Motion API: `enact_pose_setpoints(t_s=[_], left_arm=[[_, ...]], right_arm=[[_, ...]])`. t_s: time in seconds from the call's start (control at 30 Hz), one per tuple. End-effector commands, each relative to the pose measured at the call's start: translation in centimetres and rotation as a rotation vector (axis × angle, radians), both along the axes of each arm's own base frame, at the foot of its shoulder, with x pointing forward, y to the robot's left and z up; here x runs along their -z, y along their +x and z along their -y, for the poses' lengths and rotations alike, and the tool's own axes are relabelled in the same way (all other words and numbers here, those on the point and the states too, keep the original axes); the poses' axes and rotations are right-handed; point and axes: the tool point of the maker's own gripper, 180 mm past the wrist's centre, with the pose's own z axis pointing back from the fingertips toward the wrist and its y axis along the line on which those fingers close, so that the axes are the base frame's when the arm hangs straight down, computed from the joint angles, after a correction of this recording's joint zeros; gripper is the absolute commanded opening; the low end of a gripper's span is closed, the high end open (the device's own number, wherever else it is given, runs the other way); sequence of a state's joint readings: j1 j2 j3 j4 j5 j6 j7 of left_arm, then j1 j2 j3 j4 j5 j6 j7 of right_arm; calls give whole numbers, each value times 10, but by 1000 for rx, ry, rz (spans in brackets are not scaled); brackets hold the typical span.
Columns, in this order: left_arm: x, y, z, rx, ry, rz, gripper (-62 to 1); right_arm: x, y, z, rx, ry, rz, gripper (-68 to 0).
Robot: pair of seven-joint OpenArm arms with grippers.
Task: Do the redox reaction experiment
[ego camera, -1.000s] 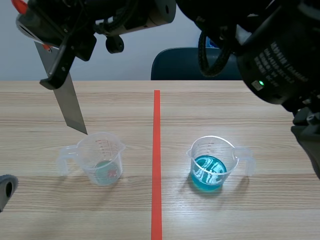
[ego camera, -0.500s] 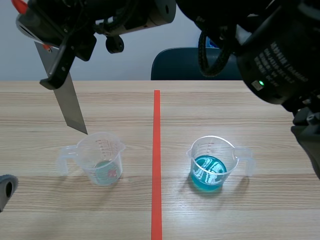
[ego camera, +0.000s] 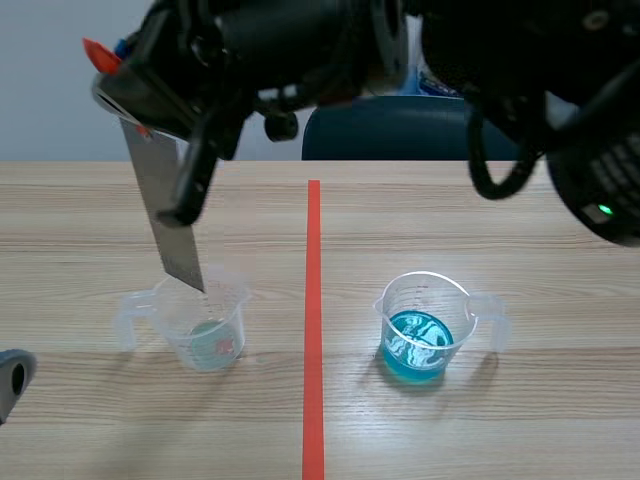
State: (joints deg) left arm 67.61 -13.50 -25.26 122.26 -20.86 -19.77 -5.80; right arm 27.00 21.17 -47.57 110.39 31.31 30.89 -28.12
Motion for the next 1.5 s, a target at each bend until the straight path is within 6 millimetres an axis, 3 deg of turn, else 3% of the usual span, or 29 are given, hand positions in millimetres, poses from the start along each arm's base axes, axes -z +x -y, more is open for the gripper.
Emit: enact_pose_setpoints(t_s=[0.0, 0.4, 0.77, 1.07, 1.47], left_arm=[[-9, 3, 4, 7, -16, 31, 14], [-9, 3, 4, 7, -16, 31, 14], [-8, 3, 4, 7, -15, 31, 14], [-8, 3, 4, 7, -15, 31, 14], [-8, 3, 4, 7, -15, 31, 14]], right_arm=[[-15, -5, 10, -2, 27, 46, -667], [-17, -17, 80, 92, -35, 130, -667], [-12, -3, 136, 181, -176, 198, -667], [-3, 3, 156, 195, -294, 218, -667], [13, 22, 174, 230, -304, 173, -667]])
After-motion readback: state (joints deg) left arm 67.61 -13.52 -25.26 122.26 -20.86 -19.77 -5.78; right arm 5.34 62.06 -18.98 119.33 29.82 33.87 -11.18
